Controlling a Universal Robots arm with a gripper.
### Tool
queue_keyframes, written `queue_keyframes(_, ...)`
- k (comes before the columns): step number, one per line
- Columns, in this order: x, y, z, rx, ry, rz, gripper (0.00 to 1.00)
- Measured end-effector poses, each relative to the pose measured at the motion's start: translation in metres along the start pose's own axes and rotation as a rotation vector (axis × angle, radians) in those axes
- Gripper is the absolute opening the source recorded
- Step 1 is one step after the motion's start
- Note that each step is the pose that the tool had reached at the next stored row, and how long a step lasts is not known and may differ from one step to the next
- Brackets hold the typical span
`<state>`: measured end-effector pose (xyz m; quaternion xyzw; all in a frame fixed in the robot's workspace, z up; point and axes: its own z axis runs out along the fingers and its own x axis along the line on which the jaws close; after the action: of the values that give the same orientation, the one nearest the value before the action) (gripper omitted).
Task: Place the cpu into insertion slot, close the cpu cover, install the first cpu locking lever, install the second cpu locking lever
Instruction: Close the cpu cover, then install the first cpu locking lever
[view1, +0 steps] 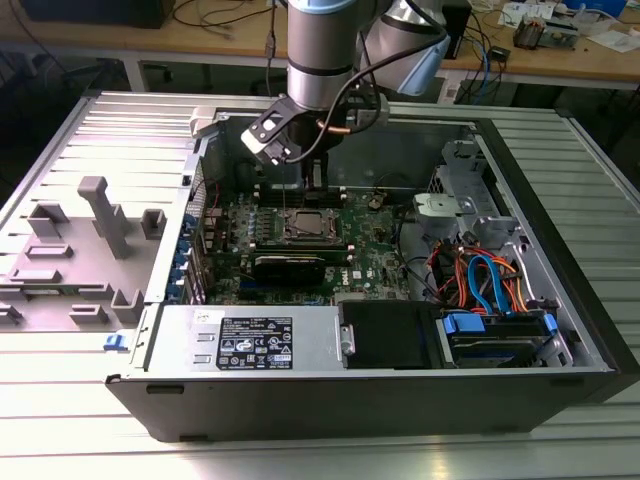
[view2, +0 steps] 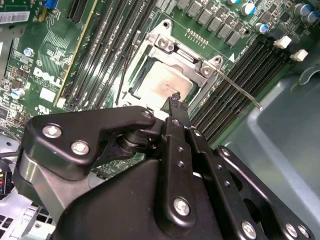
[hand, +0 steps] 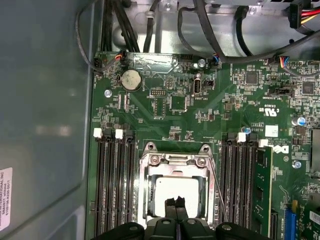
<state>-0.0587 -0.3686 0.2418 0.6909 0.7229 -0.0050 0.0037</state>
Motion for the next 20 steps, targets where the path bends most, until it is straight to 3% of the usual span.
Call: queue_keyframes(20, -0.0027, -0.0001, 0.0004, 0.0, -0.0025, -0.012, 0.11)
